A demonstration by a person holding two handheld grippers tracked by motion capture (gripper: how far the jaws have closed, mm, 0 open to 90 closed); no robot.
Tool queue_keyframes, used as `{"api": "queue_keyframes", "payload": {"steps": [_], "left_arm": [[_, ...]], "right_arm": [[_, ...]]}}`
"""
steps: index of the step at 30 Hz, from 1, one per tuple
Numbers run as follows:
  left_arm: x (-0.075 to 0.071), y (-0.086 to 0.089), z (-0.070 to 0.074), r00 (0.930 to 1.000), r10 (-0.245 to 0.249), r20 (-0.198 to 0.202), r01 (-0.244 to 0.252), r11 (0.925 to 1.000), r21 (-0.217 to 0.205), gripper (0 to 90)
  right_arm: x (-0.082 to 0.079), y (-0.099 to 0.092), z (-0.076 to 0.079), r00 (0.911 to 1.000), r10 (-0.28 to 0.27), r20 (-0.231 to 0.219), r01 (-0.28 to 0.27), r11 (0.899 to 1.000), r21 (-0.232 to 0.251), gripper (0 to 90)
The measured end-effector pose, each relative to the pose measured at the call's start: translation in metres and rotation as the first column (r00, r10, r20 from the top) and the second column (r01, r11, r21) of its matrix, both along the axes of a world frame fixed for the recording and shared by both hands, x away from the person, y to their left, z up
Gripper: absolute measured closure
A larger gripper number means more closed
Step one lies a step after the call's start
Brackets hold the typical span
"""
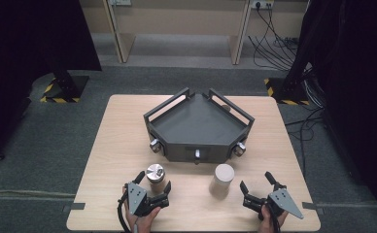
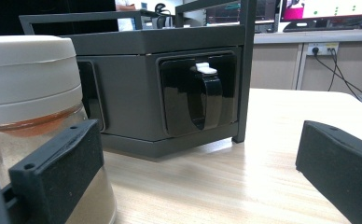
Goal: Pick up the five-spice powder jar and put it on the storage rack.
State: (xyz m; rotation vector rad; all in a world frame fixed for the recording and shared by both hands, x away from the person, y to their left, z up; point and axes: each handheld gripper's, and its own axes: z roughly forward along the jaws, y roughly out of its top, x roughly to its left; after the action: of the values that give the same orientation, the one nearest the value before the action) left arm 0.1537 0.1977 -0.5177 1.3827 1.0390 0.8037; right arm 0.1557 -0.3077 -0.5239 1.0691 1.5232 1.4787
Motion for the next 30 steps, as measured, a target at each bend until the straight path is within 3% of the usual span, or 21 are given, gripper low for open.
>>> {"api": "queue_keyframes", "payload": {"steps": [30], "left_arm": [[0.015, -0.006, 0.002, 0.9984, 0.027, -0.05, -0.026, 0.9996, 0.008, 3.8]], "right_arm": [[0.0, 0.0, 0.0, 1.0, 0.001, 0.0, -0.001, 1.0, 0.0, 1.1]]}}
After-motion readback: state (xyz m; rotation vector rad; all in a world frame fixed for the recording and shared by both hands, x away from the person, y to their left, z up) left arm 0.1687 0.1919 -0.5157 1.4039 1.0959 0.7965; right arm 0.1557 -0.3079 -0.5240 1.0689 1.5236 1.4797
